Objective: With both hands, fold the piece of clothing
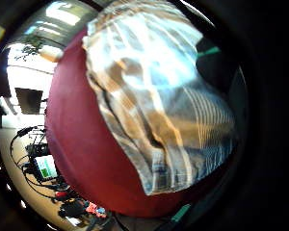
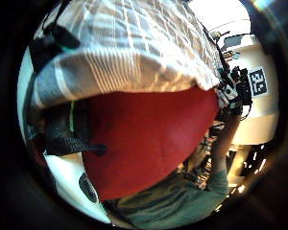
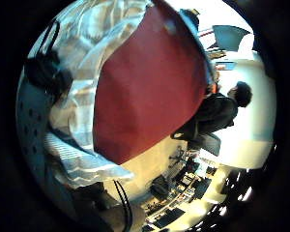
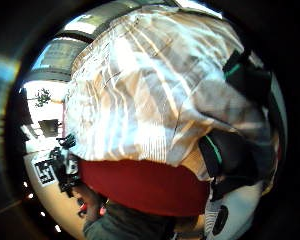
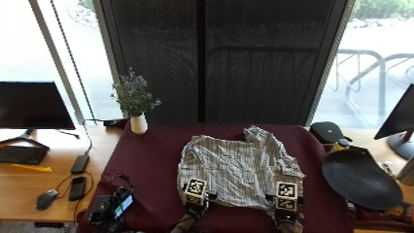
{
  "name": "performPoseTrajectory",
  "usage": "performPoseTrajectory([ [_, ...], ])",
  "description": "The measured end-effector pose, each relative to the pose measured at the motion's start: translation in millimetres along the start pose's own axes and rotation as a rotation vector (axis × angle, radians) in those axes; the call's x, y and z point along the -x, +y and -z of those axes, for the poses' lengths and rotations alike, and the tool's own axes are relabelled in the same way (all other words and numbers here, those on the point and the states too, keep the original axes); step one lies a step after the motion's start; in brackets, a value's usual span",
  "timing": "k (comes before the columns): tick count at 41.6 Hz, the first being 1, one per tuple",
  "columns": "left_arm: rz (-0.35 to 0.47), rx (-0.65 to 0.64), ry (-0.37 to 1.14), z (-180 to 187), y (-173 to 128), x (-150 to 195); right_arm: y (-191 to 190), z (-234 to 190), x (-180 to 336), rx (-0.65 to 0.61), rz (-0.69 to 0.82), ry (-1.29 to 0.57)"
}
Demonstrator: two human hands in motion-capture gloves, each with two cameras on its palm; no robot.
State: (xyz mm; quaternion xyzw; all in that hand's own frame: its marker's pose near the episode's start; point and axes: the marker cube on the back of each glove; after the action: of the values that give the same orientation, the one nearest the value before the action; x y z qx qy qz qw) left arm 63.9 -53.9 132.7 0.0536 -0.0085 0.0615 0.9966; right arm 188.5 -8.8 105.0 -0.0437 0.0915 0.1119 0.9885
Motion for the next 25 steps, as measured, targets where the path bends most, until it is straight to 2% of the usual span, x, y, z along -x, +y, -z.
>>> performPoseTrajectory([
  [3, -0.012, -0.044, -0.015, 9.6, -2.3, 3.7, 0.9, 7.1, -1.2, -0.05, 0.0, 0.036],
  [5, -0.029, -0.026, 0.005, 15.7, -3.6, 7.4, 3.4, 9.9, -3.3, -0.041, 0.013, 0.03],
  [8, -0.079, 0.093, 0.056, 33.2, 2.4, 14.5, 11.7, 19.6, -7.9, -0.004, 0.047, -0.021],
  [12, -0.187, 0.279, 0.105, 71.5, 19.2, 20.2, 29.1, 44.2, -14.5, 0.037, 0.095, -0.104],
  [16, -0.281, 0.367, 0.102, 97.1, 24.7, 23.3, 37.6, 75.5, -22.3, 0.043, 0.127, -0.184],
  [20, -0.32, 0.354, 0.033, 126.6, 15.3, 25.5, 20.4, 113.6, -27.2, -0.013, 0.115, -0.259],
  [25, -0.251, 0.259, -0.034, 154.7, -27.6, 32.9, -26.9, 161.2, -18.3, -0.114, 0.039, -0.243],
])
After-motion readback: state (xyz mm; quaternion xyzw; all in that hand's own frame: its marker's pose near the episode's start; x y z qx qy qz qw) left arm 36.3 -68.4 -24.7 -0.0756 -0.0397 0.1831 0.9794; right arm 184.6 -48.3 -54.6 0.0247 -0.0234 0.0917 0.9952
